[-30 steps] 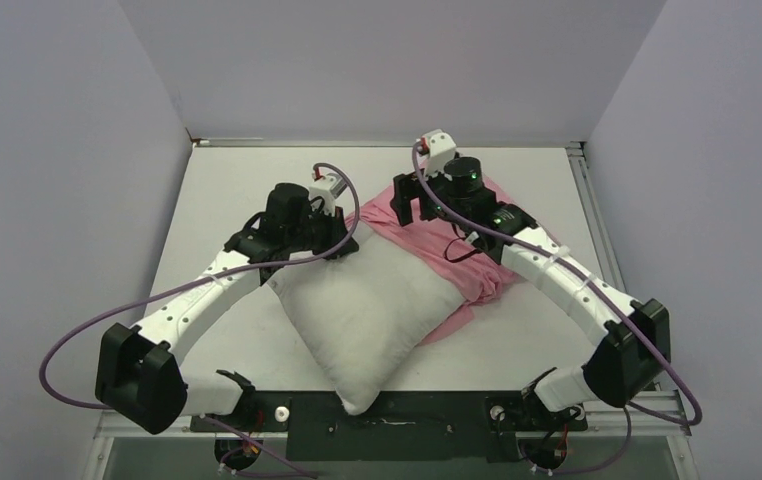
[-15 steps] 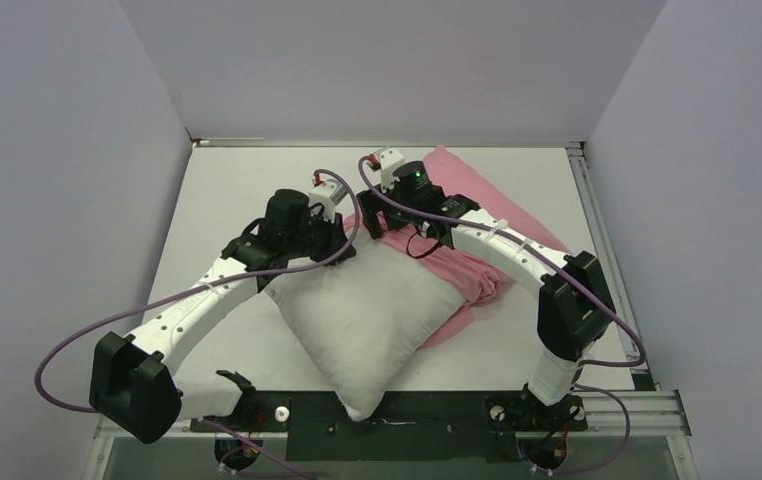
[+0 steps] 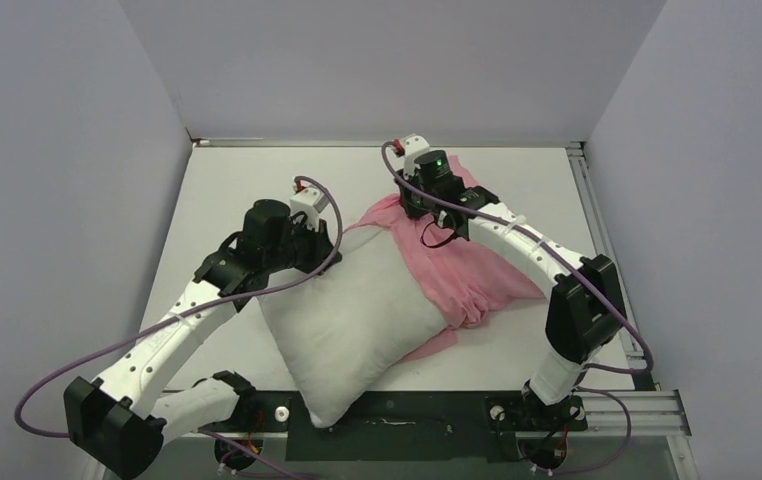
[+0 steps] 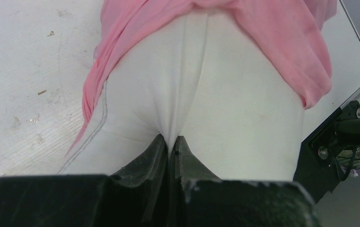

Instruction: Remove the pillowcase from the pillow

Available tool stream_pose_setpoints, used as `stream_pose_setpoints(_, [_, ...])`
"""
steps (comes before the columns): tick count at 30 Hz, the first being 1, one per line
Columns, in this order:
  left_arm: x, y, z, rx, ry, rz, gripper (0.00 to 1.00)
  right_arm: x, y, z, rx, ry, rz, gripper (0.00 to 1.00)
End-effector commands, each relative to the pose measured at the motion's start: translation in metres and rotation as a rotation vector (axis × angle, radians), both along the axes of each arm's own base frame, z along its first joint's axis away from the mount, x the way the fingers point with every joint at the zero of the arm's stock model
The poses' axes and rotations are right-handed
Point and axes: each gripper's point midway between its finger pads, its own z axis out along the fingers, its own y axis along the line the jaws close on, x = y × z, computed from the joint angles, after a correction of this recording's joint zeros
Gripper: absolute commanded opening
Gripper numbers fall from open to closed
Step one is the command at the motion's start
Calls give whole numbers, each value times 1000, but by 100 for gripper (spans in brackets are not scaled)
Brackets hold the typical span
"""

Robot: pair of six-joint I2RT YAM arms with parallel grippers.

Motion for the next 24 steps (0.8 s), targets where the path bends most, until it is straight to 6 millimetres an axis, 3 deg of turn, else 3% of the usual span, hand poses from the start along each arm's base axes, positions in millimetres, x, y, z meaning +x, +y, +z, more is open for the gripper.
stream_pose_setpoints(1, [-14, 25, 35, 4, -81, 50, 0, 32, -89, 53, -29, -141, -283, 5])
stream_pose_setpoints(10, [-29, 55, 39, 22, -68, 136, 0, 51, -176, 79, 49, -177, -543, 5])
stream_pose_setpoints(13, [-29, 67, 35, 43, -64, 181, 0, 52, -192, 79, 86, -172, -585, 5])
stream_pose_setpoints(15, [-25, 74, 31, 55, -55, 209, 0, 53, -187, 76, 107, -162, -560, 5])
stream_pose_setpoints(17, [-17, 76, 27, 54, -52, 230, 0, 52, -170, 72, 150, -140, -479, 6])
stream_pose_setpoints(21, [12, 78, 23, 44, -56, 283, 0, 49, -140, 69, 223, -110, -358, 15])
stream_pose_setpoints(24, [38, 78, 23, 61, -68, 328, 12, 43, -126, 74, 244, -110, -313, 24])
